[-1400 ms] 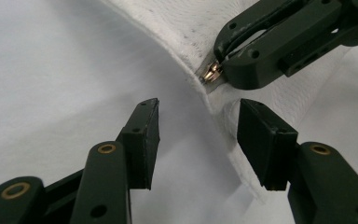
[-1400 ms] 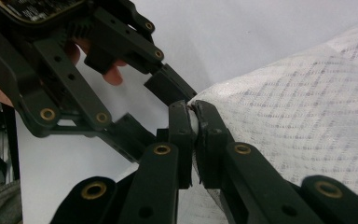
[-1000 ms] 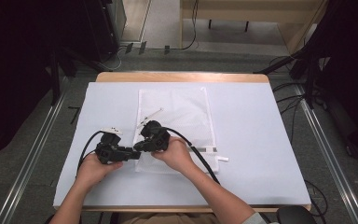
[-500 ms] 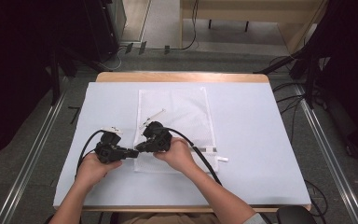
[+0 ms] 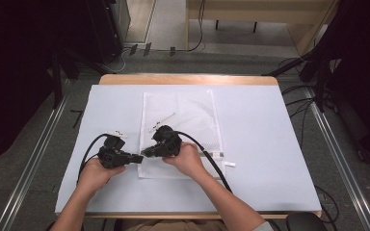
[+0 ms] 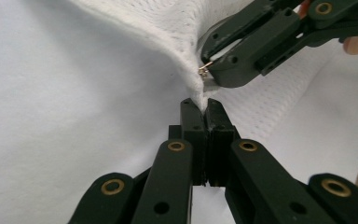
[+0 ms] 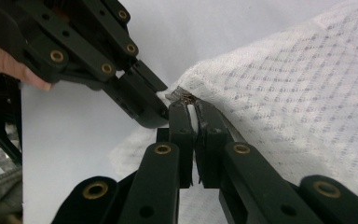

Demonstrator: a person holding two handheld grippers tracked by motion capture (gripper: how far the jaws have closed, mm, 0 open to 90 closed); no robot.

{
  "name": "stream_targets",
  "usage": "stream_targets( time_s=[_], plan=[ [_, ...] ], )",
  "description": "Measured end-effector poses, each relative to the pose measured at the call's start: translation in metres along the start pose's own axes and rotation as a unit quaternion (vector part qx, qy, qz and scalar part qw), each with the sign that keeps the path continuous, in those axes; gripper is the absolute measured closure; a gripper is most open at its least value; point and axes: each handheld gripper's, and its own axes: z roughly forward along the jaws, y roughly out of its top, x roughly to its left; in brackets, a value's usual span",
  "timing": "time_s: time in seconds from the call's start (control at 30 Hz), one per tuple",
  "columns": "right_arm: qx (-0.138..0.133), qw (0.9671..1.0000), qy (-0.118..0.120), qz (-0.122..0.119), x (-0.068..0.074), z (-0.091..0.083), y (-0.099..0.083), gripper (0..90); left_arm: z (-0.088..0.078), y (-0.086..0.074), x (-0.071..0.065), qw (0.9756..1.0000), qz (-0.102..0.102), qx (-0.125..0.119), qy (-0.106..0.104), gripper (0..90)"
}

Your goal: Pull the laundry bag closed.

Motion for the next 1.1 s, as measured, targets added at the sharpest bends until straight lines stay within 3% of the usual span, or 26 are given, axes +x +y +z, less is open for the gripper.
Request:
stream_targets(
  time_s=[0.17,0.23,0.3,0.4,0.43,0.53,0.73,1.1],
  plan=[
    [-0.001,0.9998,-0.007,-0.020,0.0002,-0.0006,-0.0030,88.7,-0.0017,-0.0001,0.0003,1.0000,-0.001,0.000,-0.003,90.0],
    [0.002,0.9999,-0.003,-0.013,0.0001,-0.0007,-0.0030,88.7,-0.0008,-0.0009,0.0010,1.0000,-0.005,0.002,-0.005,90.0],
    [0.006,0.9998,-0.004,-0.017,0.0012,-0.0006,-0.0029,88.6,0.0007,-0.0010,0.0002,1.0000,0.005,0.004,-0.006,89.6],
    [0.004,0.9998,-0.001,-0.017,0.0033,-0.0020,-0.0010,88.6,0.0034,-0.0002,-0.0015,0.9998,0.013,0.005,-0.014,86.3],
    [0.004,0.9998,-0.001,-0.017,0.0033,-0.0020,-0.0010,88.6,0.0037,-0.0002,-0.0019,0.9997,0.021,0.005,-0.008,86.3],
    [0.011,0.9996,0.000,-0.024,0.0057,-0.0040,0.0003,88.6,0.0046,0.0006,-0.0002,0.9998,0.014,-0.001,-0.011,80.3],
    [0.015,0.9991,0.005,-0.040,0.0090,-0.0016,0.0022,88.6,0.0079,0.0013,-0.0007,0.9998,0.016,0.006,-0.007,86.0],
    [0.016,0.9993,0.009,-0.034,0.0027,-0.0031,-0.0004,88.6,0.0033,0.0018,0.0008,0.9997,0.004,0.007,-0.021,88.8]
  ],
)
